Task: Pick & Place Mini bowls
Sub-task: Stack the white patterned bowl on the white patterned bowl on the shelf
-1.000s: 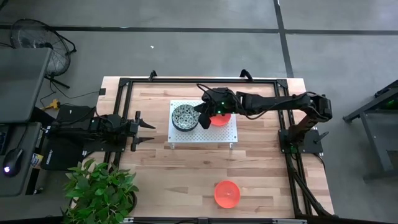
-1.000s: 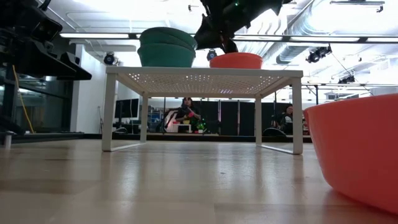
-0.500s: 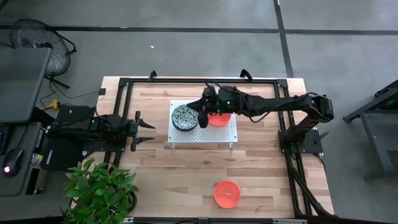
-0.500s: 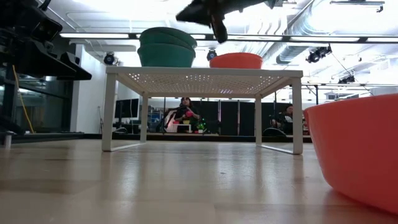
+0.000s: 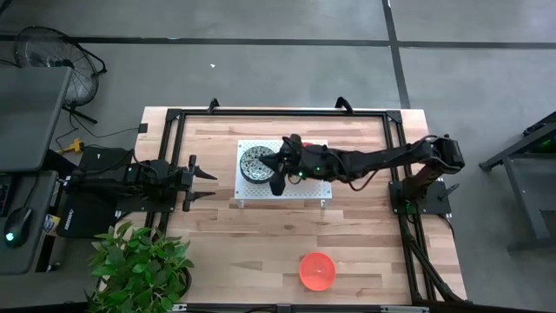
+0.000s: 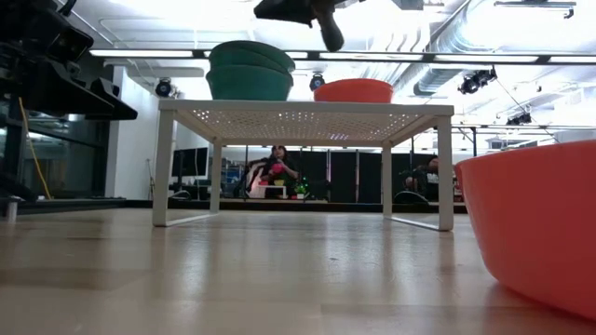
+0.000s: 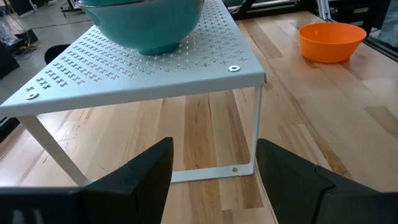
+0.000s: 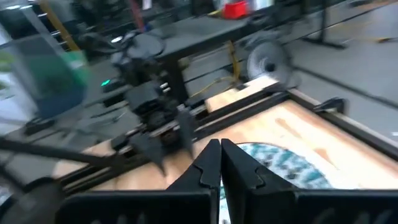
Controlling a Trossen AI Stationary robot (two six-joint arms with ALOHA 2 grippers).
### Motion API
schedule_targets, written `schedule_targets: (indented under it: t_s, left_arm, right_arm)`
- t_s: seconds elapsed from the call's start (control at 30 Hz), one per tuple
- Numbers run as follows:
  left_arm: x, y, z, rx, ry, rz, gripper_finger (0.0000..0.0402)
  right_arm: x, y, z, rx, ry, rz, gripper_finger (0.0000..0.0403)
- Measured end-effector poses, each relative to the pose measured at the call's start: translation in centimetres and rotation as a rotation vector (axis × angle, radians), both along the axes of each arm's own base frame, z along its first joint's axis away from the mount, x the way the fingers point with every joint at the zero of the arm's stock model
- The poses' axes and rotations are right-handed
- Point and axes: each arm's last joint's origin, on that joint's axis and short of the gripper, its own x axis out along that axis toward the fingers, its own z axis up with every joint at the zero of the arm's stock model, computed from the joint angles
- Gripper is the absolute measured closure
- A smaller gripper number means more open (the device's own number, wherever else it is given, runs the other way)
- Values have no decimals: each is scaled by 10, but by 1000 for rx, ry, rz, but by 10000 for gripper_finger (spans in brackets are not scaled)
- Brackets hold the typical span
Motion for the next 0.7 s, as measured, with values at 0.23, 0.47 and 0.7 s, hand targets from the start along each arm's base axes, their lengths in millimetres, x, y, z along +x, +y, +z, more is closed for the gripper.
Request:
schedule_targets:
  t_s: [0.23,0.47,0.7]
  left_arm:
    - [0,0,0,0,-1,-1,176]
    - [0,0,0,-1,-1,-4,176]
    - [0,0,0,-1,0,-4,176]
  right_arm:
    - [-5,26,-6,-57,67,-141,403]
    - [0,40,-21,-81,106,-173,403]
    - [11,42,-39,-81,108,-232,403]
